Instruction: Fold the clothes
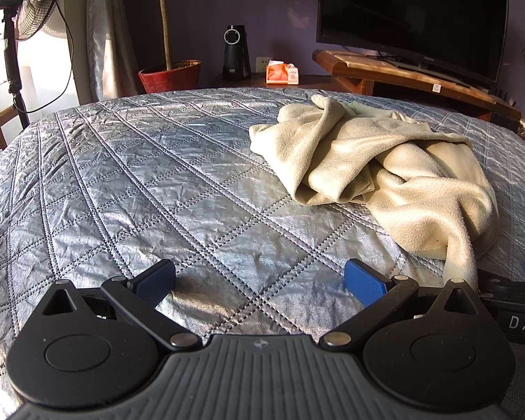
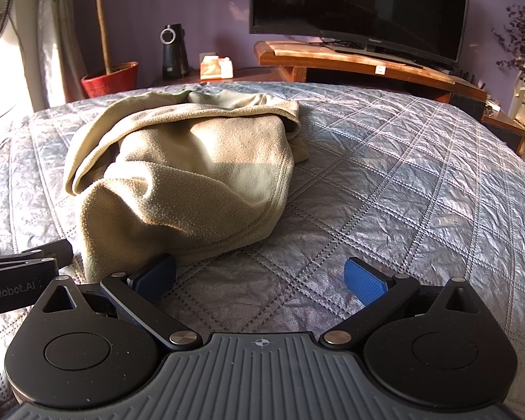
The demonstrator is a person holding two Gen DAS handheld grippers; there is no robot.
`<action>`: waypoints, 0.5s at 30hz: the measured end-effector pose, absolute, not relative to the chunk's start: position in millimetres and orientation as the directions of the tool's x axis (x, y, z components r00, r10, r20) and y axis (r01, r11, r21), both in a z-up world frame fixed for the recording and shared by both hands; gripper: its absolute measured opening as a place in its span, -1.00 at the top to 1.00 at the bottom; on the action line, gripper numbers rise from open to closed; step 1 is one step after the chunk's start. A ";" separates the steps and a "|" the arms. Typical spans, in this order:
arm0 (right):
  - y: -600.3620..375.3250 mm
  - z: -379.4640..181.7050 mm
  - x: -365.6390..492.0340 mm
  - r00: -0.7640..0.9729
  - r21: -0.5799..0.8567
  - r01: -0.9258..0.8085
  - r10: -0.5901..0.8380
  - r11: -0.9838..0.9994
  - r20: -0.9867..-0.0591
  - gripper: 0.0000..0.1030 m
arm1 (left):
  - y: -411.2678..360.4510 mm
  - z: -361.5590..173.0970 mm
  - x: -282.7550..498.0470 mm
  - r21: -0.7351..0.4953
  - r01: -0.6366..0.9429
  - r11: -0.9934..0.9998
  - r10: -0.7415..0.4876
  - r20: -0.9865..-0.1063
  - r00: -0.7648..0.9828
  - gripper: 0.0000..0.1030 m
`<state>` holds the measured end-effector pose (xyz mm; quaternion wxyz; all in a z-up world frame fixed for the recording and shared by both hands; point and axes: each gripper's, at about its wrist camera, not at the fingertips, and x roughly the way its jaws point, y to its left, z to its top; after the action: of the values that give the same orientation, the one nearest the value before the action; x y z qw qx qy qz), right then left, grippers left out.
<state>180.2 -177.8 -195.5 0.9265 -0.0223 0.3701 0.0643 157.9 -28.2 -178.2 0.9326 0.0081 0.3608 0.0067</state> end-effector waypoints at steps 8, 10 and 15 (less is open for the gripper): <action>-217.4 -144.2 158.1 0.787 0.080 -0.013 0.060 0.997 -0.614 -0.99 | 2.1 -119.9 186.1 -0.088 -0.139 0.986 0.021 -0.771 0.636 -0.77; -211.8 -133.0 156.2 0.800 0.021 -0.113 0.104 0.993 -0.591 -0.99 | 6.6 -89.0 197.7 -0.085 -0.082 0.993 -0.008 -0.737 0.676 -0.93; -186.2 -107.2 186.0 0.786 -0.084 -0.245 0.148 0.966 -0.600 -0.99 | -5.2 -44.2 219.4 0.046 0.033 0.998 0.012 -0.738 0.674 -0.98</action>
<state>186.0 -186.2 -107.2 0.9418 -0.0787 0.3099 0.1043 219.4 -5.2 -44.2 0.9146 0.0278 0.4034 -0.0056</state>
